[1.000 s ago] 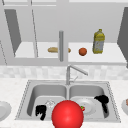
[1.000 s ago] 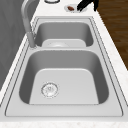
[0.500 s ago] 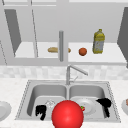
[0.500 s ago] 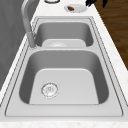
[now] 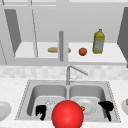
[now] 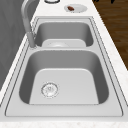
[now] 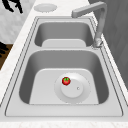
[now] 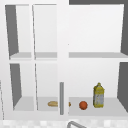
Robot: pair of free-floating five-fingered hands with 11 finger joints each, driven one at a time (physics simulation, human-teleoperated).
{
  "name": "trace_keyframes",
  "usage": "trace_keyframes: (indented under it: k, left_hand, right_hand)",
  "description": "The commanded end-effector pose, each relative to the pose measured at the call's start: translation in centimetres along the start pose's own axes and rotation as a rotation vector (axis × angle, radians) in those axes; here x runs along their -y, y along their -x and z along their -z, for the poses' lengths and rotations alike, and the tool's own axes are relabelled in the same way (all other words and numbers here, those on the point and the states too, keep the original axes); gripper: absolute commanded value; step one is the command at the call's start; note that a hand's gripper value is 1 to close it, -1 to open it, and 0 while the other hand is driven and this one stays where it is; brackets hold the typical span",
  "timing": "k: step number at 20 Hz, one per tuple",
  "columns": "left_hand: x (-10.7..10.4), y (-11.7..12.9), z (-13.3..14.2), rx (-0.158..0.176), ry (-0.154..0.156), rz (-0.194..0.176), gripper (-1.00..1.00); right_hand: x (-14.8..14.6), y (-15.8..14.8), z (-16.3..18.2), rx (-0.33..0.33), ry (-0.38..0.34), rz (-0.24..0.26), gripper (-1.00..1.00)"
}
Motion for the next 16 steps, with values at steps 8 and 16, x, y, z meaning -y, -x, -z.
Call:
trace_keyframes:
  k: [8,16]
  left_hand:
    - [0.0,0.0,0.0,0.0,0.0,0.0,0.0]
    - [0.0,0.0,0.0,0.0,0.0,0.0,0.0]
  right_hand:
    - [-1.4,-2.2,-3.5,-0.194,0.001,0.072,-1.0]
    - [-1.8,-4.7,-4.8,-0.252,0.001,0.103,-1.0]
